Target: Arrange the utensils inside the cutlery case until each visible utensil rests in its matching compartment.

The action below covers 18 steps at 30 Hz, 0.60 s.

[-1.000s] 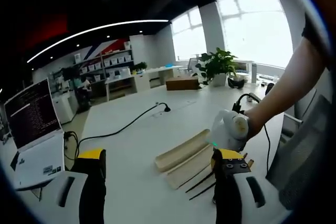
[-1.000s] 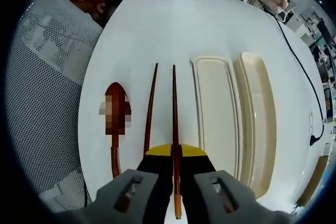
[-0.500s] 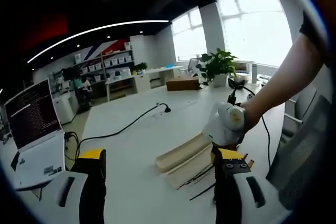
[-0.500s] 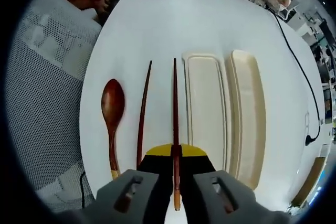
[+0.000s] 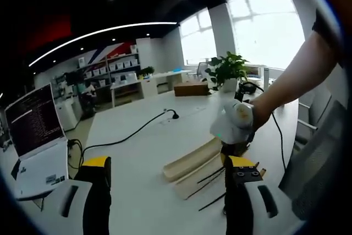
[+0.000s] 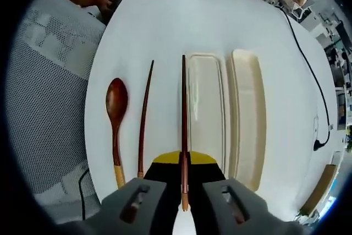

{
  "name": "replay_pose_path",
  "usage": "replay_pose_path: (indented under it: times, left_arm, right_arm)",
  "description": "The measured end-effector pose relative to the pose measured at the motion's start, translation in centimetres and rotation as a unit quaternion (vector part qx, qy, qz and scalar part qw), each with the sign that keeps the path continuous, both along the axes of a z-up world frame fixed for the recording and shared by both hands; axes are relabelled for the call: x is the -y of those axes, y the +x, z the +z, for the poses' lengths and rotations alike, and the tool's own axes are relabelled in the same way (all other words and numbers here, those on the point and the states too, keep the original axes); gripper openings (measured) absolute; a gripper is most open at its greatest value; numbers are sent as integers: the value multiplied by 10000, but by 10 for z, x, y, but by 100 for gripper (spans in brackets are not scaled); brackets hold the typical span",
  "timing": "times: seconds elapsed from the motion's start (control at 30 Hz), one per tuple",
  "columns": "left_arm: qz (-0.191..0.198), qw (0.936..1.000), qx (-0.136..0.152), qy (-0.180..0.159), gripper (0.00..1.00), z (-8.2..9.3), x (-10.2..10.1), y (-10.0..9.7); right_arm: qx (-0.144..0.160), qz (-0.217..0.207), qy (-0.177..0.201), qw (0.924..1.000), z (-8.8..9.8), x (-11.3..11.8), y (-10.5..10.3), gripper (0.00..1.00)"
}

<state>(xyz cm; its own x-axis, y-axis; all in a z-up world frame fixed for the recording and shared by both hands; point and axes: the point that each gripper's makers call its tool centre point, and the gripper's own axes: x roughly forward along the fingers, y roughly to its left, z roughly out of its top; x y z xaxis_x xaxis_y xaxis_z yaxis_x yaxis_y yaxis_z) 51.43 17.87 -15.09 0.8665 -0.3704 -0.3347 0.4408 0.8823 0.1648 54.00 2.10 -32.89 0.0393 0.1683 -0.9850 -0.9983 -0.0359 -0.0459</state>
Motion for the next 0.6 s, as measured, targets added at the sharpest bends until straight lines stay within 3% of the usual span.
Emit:
replay_pose_path:
  times: [0.6]
  left_arm:
    - [19,10000,27,-6,88,2,0,-1]
  right_arm:
    - [325,-275,-275,9987,26,25,42,0]
